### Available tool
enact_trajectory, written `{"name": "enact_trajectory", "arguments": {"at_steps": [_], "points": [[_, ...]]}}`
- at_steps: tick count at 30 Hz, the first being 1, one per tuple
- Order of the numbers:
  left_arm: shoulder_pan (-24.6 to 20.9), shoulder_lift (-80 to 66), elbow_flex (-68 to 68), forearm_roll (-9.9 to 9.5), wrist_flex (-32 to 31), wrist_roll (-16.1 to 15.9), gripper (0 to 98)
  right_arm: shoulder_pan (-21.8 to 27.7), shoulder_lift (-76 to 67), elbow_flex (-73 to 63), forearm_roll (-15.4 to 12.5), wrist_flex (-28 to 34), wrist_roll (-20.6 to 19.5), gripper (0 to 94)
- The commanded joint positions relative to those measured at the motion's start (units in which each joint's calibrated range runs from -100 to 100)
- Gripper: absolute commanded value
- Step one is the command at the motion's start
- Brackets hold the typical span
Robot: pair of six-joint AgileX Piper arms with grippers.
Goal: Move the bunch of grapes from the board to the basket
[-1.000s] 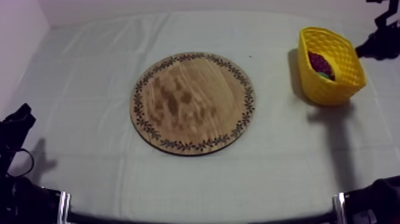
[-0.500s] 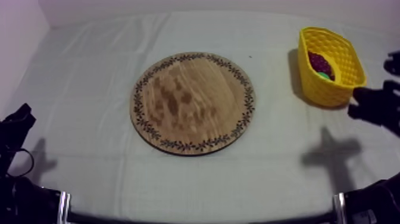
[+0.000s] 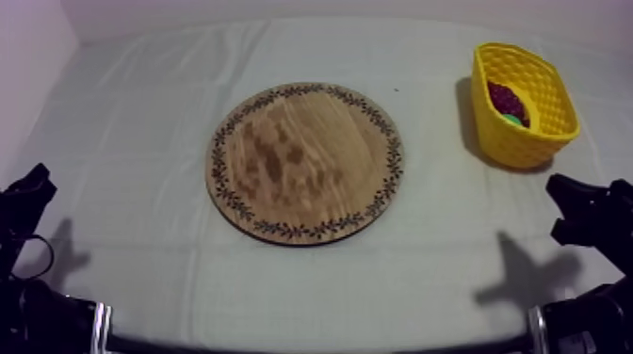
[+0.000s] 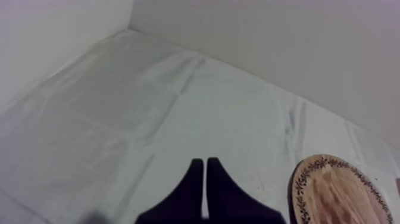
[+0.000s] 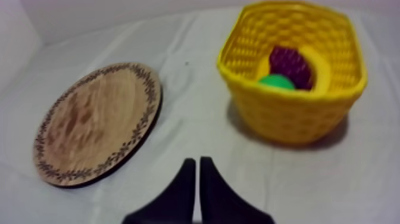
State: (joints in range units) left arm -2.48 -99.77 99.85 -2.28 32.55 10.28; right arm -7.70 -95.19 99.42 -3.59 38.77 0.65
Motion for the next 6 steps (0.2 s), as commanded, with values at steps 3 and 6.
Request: {"name": "enact_trajectory", "arguments": {"at_steps": [3, 6], "points": [[0.0, 0.0, 0.0, 0.01, 0.0, 0.0, 0.0, 0.8, -0.5, 0.1, 1.9, -1.6, 10.7, 0.4], [0.0, 0.0, 0.0, 0.01, 0.0, 0.0, 0.0, 1.0, -0.5, 0.1, 1.9, -1.6, 12.6, 0.4]]}}
